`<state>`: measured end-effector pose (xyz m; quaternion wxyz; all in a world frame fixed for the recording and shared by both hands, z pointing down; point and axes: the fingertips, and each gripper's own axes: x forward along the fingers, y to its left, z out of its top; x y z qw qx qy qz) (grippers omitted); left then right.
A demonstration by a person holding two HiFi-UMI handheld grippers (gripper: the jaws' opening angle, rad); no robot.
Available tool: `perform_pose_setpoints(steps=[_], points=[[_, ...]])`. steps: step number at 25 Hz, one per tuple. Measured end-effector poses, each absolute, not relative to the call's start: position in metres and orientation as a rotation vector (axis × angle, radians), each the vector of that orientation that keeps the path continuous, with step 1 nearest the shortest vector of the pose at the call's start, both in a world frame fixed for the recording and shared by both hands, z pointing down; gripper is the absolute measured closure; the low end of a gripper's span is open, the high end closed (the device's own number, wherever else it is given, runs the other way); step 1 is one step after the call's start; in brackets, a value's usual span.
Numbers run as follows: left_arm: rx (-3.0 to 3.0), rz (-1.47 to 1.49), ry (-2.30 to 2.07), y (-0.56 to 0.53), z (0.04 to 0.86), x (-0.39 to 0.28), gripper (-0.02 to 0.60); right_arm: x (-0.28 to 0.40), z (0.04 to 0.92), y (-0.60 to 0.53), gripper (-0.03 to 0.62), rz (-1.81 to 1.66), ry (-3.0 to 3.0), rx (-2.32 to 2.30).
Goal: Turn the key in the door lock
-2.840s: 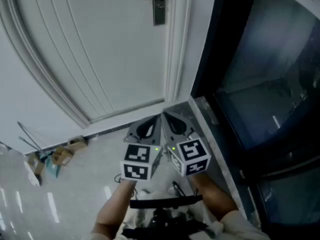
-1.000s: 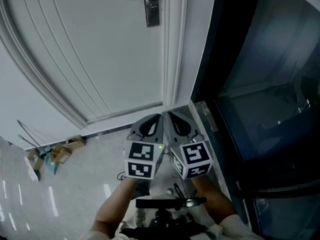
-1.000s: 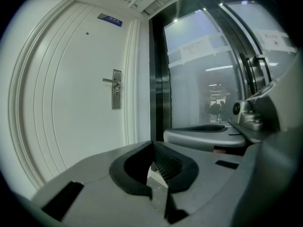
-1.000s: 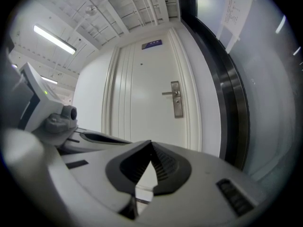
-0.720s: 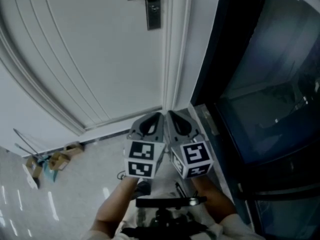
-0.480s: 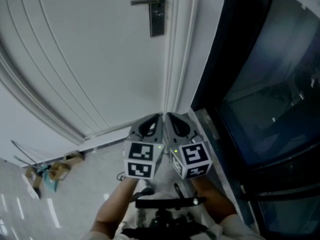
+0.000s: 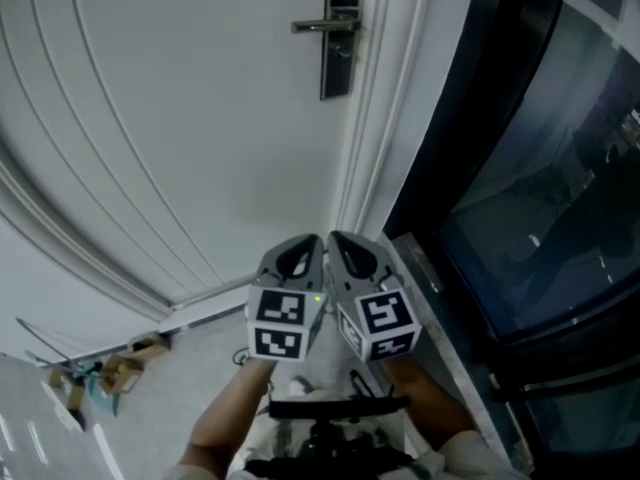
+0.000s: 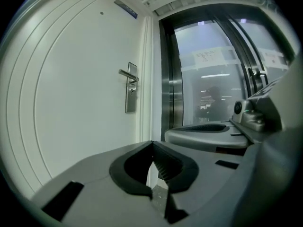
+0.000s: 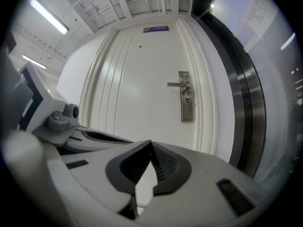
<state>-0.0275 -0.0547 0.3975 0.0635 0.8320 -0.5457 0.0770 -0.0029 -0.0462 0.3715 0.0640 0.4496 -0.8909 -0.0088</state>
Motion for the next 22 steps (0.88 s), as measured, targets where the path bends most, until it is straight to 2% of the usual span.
perform_pose_setpoints(steps=[22], points=[[2.591,0.2,-1.638,-0.155,0.367,-0.049,0.566,-0.022,0.338,-0.149,0.586,-0.379,-2.569,1.348]])
